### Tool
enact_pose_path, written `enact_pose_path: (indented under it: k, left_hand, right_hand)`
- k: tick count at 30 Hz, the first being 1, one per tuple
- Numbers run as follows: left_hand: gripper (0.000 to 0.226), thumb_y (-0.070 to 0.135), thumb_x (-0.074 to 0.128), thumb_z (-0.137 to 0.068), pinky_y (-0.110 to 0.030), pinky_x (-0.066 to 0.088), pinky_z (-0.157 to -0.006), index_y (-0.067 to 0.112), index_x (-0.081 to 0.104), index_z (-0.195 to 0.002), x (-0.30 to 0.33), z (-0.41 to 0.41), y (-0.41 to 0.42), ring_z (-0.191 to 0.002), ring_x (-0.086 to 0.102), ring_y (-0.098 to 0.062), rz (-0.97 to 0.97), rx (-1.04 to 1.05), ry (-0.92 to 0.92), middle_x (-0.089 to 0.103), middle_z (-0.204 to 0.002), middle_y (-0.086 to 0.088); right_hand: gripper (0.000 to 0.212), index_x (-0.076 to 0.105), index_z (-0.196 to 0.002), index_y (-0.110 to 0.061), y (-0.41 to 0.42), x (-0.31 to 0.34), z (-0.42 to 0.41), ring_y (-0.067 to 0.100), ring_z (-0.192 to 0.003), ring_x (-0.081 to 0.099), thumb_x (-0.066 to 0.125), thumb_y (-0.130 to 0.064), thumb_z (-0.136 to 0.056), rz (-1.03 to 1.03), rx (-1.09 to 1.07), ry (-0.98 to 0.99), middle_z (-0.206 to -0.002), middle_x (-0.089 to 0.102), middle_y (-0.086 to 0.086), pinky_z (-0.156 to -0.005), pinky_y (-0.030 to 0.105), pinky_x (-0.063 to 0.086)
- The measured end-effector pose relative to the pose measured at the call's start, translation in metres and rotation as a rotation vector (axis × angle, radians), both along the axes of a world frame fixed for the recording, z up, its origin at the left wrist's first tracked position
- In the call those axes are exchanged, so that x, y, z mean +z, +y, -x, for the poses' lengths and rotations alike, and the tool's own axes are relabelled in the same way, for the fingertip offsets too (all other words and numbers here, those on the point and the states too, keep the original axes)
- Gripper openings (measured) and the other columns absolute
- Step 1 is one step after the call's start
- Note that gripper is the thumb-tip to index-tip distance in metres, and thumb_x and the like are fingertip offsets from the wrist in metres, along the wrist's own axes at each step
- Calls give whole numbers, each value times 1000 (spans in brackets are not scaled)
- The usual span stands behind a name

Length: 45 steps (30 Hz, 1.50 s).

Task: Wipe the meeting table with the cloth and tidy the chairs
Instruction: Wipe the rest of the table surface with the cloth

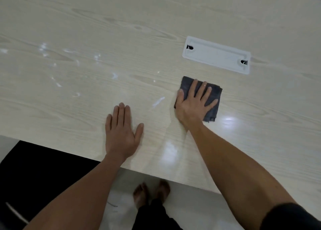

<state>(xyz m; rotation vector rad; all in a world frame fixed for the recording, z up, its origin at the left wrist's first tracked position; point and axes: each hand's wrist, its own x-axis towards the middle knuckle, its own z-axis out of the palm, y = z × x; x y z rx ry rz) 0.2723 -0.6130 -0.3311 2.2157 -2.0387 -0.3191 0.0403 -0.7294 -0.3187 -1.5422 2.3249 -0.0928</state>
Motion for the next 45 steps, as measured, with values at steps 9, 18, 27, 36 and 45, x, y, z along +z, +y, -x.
enact_pose_path:
  k: [9,18,27,36,45]
  left_hand:
    - [84,61,31,-102,-50,10,-130,8,17,-165,-4,-1,-4,-162,7,-25,-3,21,-61,13,-174,-10]
    - [84,60,31,-102,-51,11,-130,7,17,-165,-2,0,-3,-163,6,-24,1,18,-54,12,-175,-11]
    - [84,61,32,-101,-49,9,-130,9,15,-166,-3,-1,-5,-163,5,-22,-1,34,-94,11,-175,-9]
    - [84,61,30,-103,-51,10,-130,8,12,-166,-5,0,-2,-163,3,-23,-1,20,-59,8,-175,-9]
    - [82,46,32,-99,-49,9,-131,4,7,-165,-2,-1,-4,-162,8,-24,65,44,84,9,-175,-11]
  right_hand:
    - [62,5,-168,-36,-87,-7,-94,25,-163,-8,8,-53,-109,75,584,-18,-178,-1,-1,-124,65,-12]
    - [61,4,-167,-43,-88,6,-17,24,-163,-10,9,-56,-108,15,432,19,-177,-3,-6,-121,70,-16]
    - [57,22,-167,-38,-44,0,-98,24,-164,6,18,-49,-111,123,938,-30,-176,15,-3,-125,67,-6]
    - [60,3,-167,-44,-68,7,49,22,-163,-9,9,-56,-108,19,271,33,-177,-4,-5,-123,69,-13]
    - [60,13,-168,-35,-4,-3,-136,24,-164,-3,16,-49,-110,116,464,-29,-177,5,-3,-123,66,-14]
